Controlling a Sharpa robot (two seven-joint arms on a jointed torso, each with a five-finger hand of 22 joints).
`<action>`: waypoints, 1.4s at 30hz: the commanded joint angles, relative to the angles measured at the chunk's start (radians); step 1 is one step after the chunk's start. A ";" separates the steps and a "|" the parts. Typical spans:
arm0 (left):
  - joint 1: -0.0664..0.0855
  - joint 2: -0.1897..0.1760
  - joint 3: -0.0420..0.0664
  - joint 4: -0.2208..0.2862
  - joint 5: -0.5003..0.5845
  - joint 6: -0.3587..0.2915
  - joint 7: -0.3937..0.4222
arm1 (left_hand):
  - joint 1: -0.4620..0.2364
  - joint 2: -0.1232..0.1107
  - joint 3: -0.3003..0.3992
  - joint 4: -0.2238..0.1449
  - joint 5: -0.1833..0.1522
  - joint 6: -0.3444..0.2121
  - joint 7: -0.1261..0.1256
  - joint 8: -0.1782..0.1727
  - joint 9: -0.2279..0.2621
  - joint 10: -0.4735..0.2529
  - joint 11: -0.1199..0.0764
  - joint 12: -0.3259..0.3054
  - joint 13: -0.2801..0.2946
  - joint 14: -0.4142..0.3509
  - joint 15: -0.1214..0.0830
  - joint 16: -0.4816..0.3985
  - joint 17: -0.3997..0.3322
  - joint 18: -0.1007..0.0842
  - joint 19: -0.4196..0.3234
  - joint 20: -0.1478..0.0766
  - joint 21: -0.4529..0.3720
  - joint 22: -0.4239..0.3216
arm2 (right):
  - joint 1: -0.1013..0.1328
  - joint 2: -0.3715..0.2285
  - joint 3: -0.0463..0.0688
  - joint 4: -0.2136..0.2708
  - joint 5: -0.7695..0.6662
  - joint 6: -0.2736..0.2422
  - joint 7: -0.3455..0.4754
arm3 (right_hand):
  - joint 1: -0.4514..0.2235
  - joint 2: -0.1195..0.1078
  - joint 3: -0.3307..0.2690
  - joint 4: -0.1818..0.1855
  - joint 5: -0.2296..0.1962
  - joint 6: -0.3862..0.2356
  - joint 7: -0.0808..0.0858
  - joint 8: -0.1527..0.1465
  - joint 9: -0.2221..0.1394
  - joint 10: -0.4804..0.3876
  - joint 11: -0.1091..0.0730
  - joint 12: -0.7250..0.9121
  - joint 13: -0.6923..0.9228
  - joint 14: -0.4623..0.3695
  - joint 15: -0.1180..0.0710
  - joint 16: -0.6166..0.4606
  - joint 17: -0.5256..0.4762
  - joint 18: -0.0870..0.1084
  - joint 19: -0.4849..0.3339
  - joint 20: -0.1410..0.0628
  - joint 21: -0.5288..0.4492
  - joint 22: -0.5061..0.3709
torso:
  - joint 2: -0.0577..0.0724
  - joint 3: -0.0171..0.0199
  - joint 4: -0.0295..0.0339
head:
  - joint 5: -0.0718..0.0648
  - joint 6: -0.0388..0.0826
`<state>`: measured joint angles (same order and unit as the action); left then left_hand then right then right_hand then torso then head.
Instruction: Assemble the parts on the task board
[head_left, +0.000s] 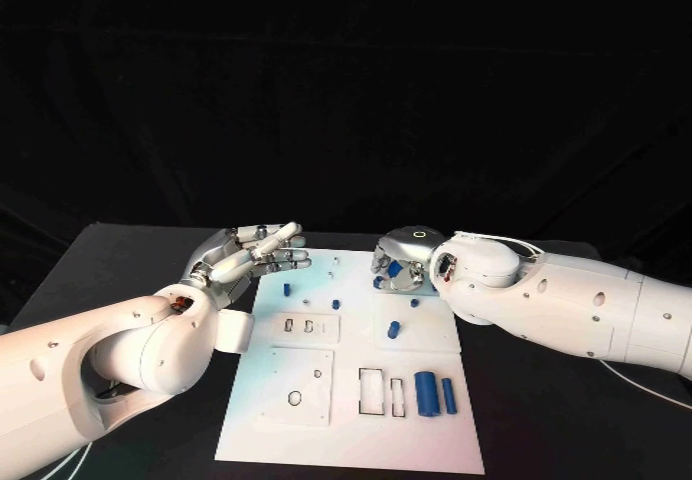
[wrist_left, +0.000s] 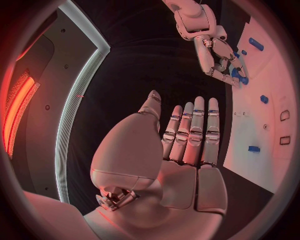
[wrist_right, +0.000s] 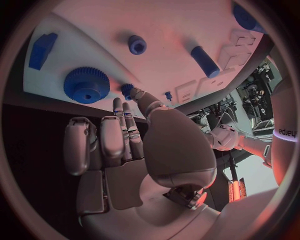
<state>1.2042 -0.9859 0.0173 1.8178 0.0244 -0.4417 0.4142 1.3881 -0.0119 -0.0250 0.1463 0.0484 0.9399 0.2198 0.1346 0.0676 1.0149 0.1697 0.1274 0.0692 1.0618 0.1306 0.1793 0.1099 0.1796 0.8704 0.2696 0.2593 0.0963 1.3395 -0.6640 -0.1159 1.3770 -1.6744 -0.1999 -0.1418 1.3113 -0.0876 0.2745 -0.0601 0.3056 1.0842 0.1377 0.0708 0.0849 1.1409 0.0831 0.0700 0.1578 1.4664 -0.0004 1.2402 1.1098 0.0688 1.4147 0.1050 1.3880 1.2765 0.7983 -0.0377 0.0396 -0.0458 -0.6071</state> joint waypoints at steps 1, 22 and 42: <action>0.002 0.000 0.001 0.003 -0.005 0.022 0.000 | -0.002 0.005 -0.008 -0.001 0.003 -0.001 0.006 -0.004 -0.001 0.001 0.005 -0.006 -0.001 0.004 0.001 -0.007 0.001 0.006 0.006 0.000 0.005 -0.001 | -0.001 0.001 0.000 -0.001 -0.011 0.032 -0.001 | 0.005 -0.005 0.010 0.001 0.005 0.010 0.002 0.002 0.002 0.010 -0.001 0.006 0.001 0.038 -0.002 0.011 0.008 -0.012 0.010 -0.002 0.011 0.010 | 0.003 -0.0006 -0.0002 | 0.001 -0.001; 0.006 -0.003 0.001 0.002 -0.004 0.023 -0.007 | -0.003 0.008 -0.008 -0.001 0.003 -0.002 0.007 -0.006 -0.001 -0.001 0.006 -0.009 -0.001 0.005 0.001 -0.008 0.001 0.006 0.007 -0.001 0.005 -0.001 | -0.005 0.007 -0.001 -0.011 0.003 0.029 0.006 | 0.007 0.008 0.055 0.018 0.001 0.047 -0.005 0.011 0.011 0.058 -0.012 0.014 0.001 0.037 -0.008 0.044 0.033 -0.019 0.024 -0.005 0.041 0.058 | 0.010 -0.0033 0.0027 | -0.003 -0.005; 0.008 -0.003 0.001 -0.015 -0.001 0.022 -0.014 | -0.001 0.014 -0.007 -0.003 0.003 -0.003 0.009 -0.009 -0.001 -0.002 0.007 -0.013 -0.001 0.008 0.001 -0.011 0.002 0.006 0.010 -0.002 0.005 -0.003 | 0.010 0.011 0.008 0.011 0.051 -0.165 -0.035 | 0.014 0.025 0.087 0.031 -0.034 0.112 -0.034 0.041 0.041 0.123 -0.038 0.029 0.011 0.036 -0.028 0.060 0.041 -0.026 0.043 -0.022 0.069 0.103 | 0.013 -0.0054 0.0054 | -0.002 0.017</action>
<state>1.2104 -0.9899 0.0176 1.8030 0.0248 -0.4374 0.3986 1.3850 -0.0069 -0.0278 0.1436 0.0484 0.9363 0.2233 0.1308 0.0678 1.0148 0.1697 0.1193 0.0690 1.0617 0.1307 0.1734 0.1108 0.1795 0.8741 0.2659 0.2593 0.0946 1.3470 -0.6586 -0.1082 1.3934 -1.6368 -0.3004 -0.1537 1.3265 -0.0732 0.3551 -0.0302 0.2668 1.1742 0.1153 0.0969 0.1007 1.2581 0.0447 0.0935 0.1698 1.4666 -0.0218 1.2939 1.1504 0.0532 1.4506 0.0835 1.4540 1.3078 0.8094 -0.0428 0.0443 -0.0476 -0.5938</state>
